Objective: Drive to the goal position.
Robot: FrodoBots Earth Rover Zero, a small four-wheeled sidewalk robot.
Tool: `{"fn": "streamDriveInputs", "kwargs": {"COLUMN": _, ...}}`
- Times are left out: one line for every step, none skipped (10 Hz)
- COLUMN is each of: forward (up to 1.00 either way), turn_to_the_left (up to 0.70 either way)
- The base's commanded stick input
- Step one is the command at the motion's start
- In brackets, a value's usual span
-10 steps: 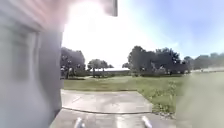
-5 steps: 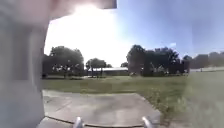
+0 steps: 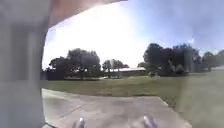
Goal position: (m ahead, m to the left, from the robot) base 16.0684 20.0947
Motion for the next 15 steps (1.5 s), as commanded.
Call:
{"fn": "streamDriveInputs", "kwargs": {"forward": 0.7, "turn_to_the_left": 0.35}}
{"fn": "streamDriveInputs", "kwargs": {"forward": 0.7, "turn_to_the_left": 0.35}}
{"fn": "streamDriveInputs", "kwargs": {"forward": 0.7, "turn_to_the_left": 0.08}}
{"fn": "streamDriveInputs", "kwargs": {"forward": 0.7, "turn_to_the_left": 0.0}}
{"fn": "streamDriveInputs", "kwargs": {"forward": 0.7, "turn_to_the_left": 0.0}}
{"fn": "streamDriveInputs", "kwargs": {"forward": 0.7, "turn_to_the_left": 0.0}}
{"fn": "streamDriveInputs", "kwargs": {"forward": 0.7, "turn_to_the_left": 0.06}}
{"fn": "streamDriveInputs", "kwargs": {"forward": 0.7, "turn_to_the_left": 0.25}}
{"fn": "streamDriveInputs", "kwargs": {"forward": 0.7, "turn_to_the_left": 0.35}}
{"fn": "streamDriveInputs", "kwargs": {"forward": 0.7, "turn_to_the_left": 0.35}}
{"fn": "streamDriveInputs", "kwargs": {"forward": 0.7, "turn_to_the_left": 0.35}}
{"fn": "streamDriveInputs", "kwargs": {"forward": 0.7, "turn_to_the_left": 0.35}}
{"fn": "streamDriveInputs", "kwargs": {"forward": 0.7, "turn_to_the_left": 0.35}}
{"fn": "streamDriveInputs", "kwargs": {"forward": 0.7, "turn_to_the_left": 0.35}}
{"fn": "streamDriveInputs", "kwargs": {"forward": 0.7, "turn_to_the_left": 0.35}}
